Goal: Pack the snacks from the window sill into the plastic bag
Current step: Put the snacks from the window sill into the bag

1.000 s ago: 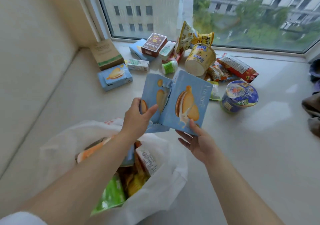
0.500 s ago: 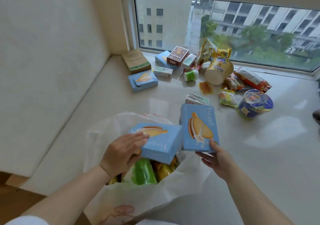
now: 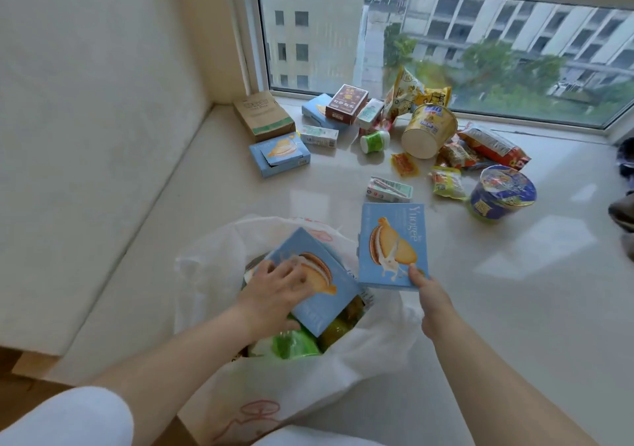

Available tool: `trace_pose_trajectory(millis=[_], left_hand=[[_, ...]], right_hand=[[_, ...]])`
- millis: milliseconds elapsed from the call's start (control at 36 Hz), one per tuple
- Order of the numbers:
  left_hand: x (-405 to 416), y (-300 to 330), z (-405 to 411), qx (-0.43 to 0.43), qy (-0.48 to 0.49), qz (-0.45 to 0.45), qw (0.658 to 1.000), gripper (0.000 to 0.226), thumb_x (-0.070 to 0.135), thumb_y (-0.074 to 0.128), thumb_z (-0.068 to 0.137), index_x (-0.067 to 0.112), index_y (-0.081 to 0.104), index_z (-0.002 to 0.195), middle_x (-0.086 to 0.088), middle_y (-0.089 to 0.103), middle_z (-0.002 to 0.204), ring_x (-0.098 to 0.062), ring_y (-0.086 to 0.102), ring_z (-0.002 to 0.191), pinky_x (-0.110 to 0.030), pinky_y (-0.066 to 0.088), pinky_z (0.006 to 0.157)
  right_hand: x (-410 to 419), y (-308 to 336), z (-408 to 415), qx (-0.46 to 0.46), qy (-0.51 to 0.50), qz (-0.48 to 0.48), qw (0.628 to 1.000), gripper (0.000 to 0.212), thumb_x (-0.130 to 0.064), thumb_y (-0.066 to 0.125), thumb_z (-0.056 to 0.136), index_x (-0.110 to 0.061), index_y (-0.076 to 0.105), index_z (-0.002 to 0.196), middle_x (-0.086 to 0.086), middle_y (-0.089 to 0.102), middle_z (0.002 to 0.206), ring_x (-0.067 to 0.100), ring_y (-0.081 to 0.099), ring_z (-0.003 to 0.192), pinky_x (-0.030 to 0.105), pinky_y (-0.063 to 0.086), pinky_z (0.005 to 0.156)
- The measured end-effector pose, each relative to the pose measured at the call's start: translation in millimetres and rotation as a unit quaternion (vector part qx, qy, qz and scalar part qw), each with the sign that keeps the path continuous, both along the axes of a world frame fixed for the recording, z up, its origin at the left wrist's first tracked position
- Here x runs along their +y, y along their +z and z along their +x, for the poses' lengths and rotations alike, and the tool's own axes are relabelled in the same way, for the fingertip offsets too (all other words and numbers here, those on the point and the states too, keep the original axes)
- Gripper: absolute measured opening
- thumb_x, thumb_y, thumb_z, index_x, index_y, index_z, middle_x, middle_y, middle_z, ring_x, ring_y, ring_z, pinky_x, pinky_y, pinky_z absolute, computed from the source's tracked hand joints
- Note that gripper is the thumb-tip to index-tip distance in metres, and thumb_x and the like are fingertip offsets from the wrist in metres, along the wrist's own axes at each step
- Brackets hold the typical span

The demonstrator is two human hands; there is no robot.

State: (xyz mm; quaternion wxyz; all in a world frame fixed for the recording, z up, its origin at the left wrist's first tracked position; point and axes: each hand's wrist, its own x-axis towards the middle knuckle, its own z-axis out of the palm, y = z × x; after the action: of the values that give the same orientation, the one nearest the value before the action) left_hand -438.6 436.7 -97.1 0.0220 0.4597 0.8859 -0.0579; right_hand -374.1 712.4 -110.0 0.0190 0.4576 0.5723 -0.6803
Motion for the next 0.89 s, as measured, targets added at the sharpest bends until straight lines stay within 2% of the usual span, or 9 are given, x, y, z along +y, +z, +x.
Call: trace_pose_trajectory(millis=[83,139,222,306,444,611,694,806,889], left_hand=[[26.4,16.3,-11.0,-0.031,0.083,0.006,0.996,0.057,0.073,0.062,0.063,0.036,0.058,0.107,0.003,0.025,0.139,-0.026,0.009,0.136,-0.058,0.012,0.109],[37.4,20.9,-18.0,-0.081,0.185,0.033,0.979,0.055,0.07,0.059,0.071,0.035,0.049,0.112,0.005,0.005,0.144,-0.029,-0.005,0.141,-0.061,0.01,0.111],[38.2,14.9,-30.0,-0.121,0.297,0.162,0.933,0.063,0.052,0.068,0.074,0.03,0.039,0.125,0.0,0.015,0.142,-0.031,0.026,0.131,-0.047,0.038,0.102],[36.2,11.6,-36.9,-0.176,0.34,0.169,0.908,0.082,0.057,0.07,0.072,0.033,0.023,0.135,-0.005,0.039,0.13,-0.03,0.051,0.11,-0.04,0.047,0.088],[35.6,12.5,-46.0,-0.223,0.377,0.164,0.884,0.084,0.062,0.063,0.076,0.037,0.022,0.145,-0.005,0.051,0.124,-0.027,0.054,0.111,-0.037,0.047,0.085],[31.1,14.8,-55.5,-0.39,0.412,0.217,0.794,0.06,0.053,0.058,0.086,0.036,0.032,0.138,-0.008,0.059,0.123,-0.027,0.058,0.106,-0.033,0.049,0.082],[34.1,20.6,-64.1,-0.379,0.451,0.228,0.775,0.054,0.049,0.049,0.093,0.029,0.03,0.139,-0.012,0.055,0.125,-0.032,0.056,0.107,-0.032,0.044,0.077],[39.0,29.1,-76.7,-0.383,0.561,0.335,0.653,0.036,0.039,0.049,0.091,0.027,0.038,0.123,-0.015,0.058,0.117,-0.035,0.062,0.098,-0.043,0.054,0.086],[57.6,31.1,-67.9,-0.377,0.596,0.366,0.608,0.041,0.033,0.05,0.09,0.018,0.035,0.126,-0.017,0.055,0.119,-0.035,0.058,0.1,-0.038,0.051,0.084]], right_hand=[[-3.6,-1.5,-1.6,-0.038,0.002,-0.021,0.999,0.05,-0.039,0.055,0.093,-0.014,0.042,0.133,0.002,0.044,0.127,0.029,0.039,0.125,0.049,0.029,0.104],[-5.6,-1.1,-2.6,-0.06,0.0,-0.039,0.997,0.054,-0.044,0.054,0.092,-0.018,0.036,0.136,0.006,0.038,0.133,0.037,0.032,0.133,0.061,0.028,0.102],[-11.5,-3.7,-3.5,-0.069,-0.008,-0.069,0.995,0.053,-0.047,0.053,0.092,-0.021,0.034,0.134,0.009,0.042,0.131,0.037,0.047,0.114,0.053,0.045,0.082],[-16.4,-7.3,-1.7,-0.048,-0.043,-0.104,0.992,0.051,-0.042,0.054,0.093,-0.018,0.033,0.132,0.01,0.053,0.11,0.031,0.056,0.092,0.042,0.048,0.073],[-14.0,-8.7,-5.0,0.001,-0.112,-0.129,0.985,0.037,-0.026,0.059,0.093,-0.011,0.038,0.12,0.015,0.055,0.12,0.03,0.057,0.101,0.045,0.05,0.09],[-5.3,14.7,-21.7,0.089,-0.174,-0.149,0.969,0.032,-0.027,0.058,0.093,-0.015,0.046,0.121,0.011,0.058,0.116,0.021,0.06,0.085,0.033,0.049,0.067],[3.1,27.4,-31.2,0.117,-0.166,-0.142,0.969,0.029,-0.027,0.058,0.093,-0.015,0.049,0.118,0.01,0.06,0.108,0.02,0.06,0.084,0.034,0.05,0.069],[5.8,38.2,-34.9,0.128,-0.14,-0.139,0.972,0.021,-0.025,0.058,0.093,-0.016,0.051,0.11,0.006,0.062,0.097,0.018,0.06,0.08,0.031,0.048,0.064],[2.2,42.7,-35.5,0.139,-0.138,-0.148,0.969,0.03,-0.026,0.057,0.093,-0.015,0.049,0.12,0.005,0.063,0.098,0.017,0.061,0.08,0.029,0.047,0.062]])
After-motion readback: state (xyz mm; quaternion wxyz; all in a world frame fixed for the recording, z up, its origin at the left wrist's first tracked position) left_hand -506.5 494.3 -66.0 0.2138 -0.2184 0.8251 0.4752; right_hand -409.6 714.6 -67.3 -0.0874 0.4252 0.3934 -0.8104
